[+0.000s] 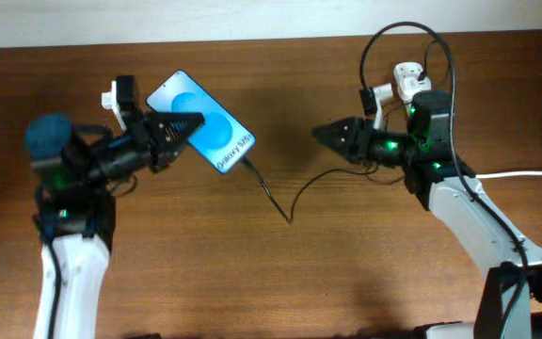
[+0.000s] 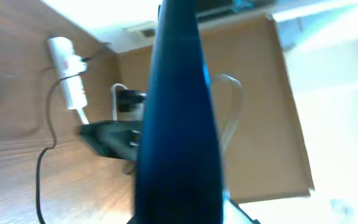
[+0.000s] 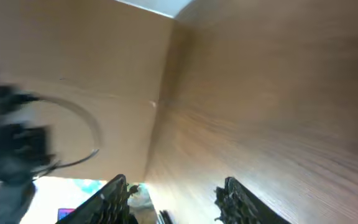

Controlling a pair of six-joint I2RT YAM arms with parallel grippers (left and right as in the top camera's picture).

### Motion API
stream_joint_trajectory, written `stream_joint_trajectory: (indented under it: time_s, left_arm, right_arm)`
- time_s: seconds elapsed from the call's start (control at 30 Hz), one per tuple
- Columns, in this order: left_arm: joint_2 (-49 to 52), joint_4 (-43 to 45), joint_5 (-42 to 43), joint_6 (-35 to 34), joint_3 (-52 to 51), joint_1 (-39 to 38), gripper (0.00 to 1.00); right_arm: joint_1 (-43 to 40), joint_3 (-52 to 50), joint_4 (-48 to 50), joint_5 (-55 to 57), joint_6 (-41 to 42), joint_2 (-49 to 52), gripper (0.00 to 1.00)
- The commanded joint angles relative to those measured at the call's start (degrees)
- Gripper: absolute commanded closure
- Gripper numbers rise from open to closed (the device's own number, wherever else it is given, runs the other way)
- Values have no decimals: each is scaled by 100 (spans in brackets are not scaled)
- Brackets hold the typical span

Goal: Plug charger to phone and switch on socket
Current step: 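Lower the phone flat onto the table with the left gripper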

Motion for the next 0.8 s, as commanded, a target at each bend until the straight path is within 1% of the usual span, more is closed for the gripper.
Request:
stream_joint_trajectory:
  time_s: [0.0,0.07,0.13,0.23,0.33,0.4,0.43,0.5,0.6,0.7,0.77]
  left_arm:
    - [-872,85,439,-210,39,-33,100]
    - [-1073,195,660,-188,39,-33,100]
    - [-1110,356,894,-190,39,-33,100]
    - [-1040,306,1200,-238,39,-33,100]
    - [-758,315,1322,-149,39,-33,100]
    - [-396,317,1467,168,39,-33,100]
    - [-85,319,1576,472,39,-35,100]
    - [564,376,1650,992,39,-144,100]
    - [1467,376,1615,1687,39,-428,100]
    - [2481,396,1154,2151,39,-713,100]
    - [2835,391,715,2347,39,-754,100]
  right_arm:
    - [-155,33,-946,461,-1143,-223,51]
    - [-168,35,-1421,739,-1421,-551,51]
    - [-168,35,-1646,988,-1419,-1001,51]
    - [-168,35,-2216,1611,-1438,-1803,51]
    - [-168,35,-3486,2743,-1652,-2857,51]
    - [-164,35,-4129,3368,-1676,-3300,51]
    - [-164,35,-4579,3807,-1740,-3582,51]
    - [-164,35,-5193,4310,-1735,-3912,51]
    - [-164,35,-5871,4454,-1735,-4094,51]
    - [-164,33,-6428,4457,-1738,-4050,52]
    - [-164,33,-6544,4457,-1738,-4037,52]
